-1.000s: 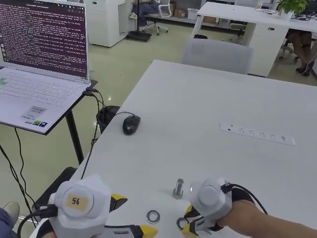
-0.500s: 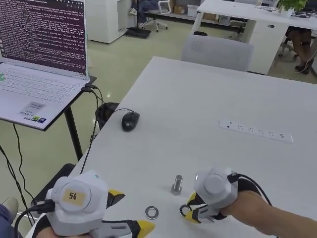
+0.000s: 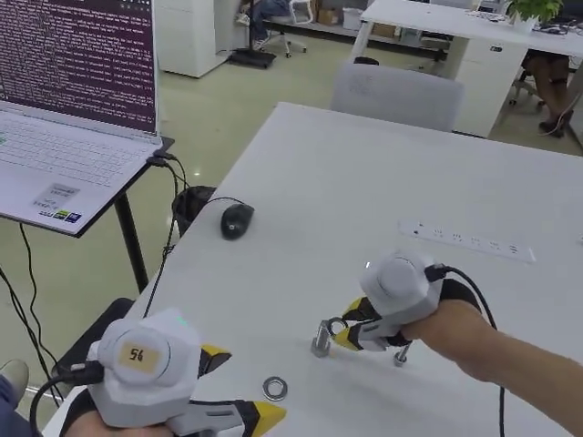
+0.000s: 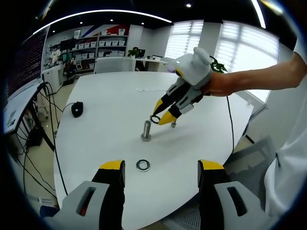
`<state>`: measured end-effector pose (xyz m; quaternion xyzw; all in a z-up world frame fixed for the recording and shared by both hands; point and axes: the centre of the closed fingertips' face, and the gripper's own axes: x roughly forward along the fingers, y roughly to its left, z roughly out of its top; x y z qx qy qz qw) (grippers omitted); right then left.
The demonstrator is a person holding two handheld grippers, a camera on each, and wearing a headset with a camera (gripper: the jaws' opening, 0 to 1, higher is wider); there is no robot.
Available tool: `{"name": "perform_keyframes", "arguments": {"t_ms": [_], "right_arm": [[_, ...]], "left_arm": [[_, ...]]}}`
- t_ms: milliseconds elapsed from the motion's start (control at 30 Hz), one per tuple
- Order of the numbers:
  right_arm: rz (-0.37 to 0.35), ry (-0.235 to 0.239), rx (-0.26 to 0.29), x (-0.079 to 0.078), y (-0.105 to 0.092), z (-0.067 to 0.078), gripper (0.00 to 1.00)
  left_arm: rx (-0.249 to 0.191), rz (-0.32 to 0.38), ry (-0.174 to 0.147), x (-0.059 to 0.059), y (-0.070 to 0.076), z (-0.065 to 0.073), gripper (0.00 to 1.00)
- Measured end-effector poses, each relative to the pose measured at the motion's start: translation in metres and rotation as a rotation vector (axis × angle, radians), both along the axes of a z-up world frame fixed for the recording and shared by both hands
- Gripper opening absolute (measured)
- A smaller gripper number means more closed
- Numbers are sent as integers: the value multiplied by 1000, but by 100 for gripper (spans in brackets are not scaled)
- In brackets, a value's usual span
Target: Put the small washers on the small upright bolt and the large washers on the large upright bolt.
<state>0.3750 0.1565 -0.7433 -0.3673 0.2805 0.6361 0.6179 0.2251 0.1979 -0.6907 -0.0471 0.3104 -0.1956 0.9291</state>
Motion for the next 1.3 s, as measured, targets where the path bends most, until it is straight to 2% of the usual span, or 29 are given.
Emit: {"name": "perform_keyframes", "arguments": {"t_ms": [267, 1000, 1300], "right_arm": [[0, 10, -19, 2, 12, -5, 23], [-10, 32, -68, 4, 14, -22, 23], [-17, 34, -98, 4, 14, -34, 23]], "left_arm": [[2, 7, -1, 0, 3, 1, 61], [6, 6, 6, -2, 4, 0, 61], [4, 8, 8, -3, 5, -2, 61]]}}
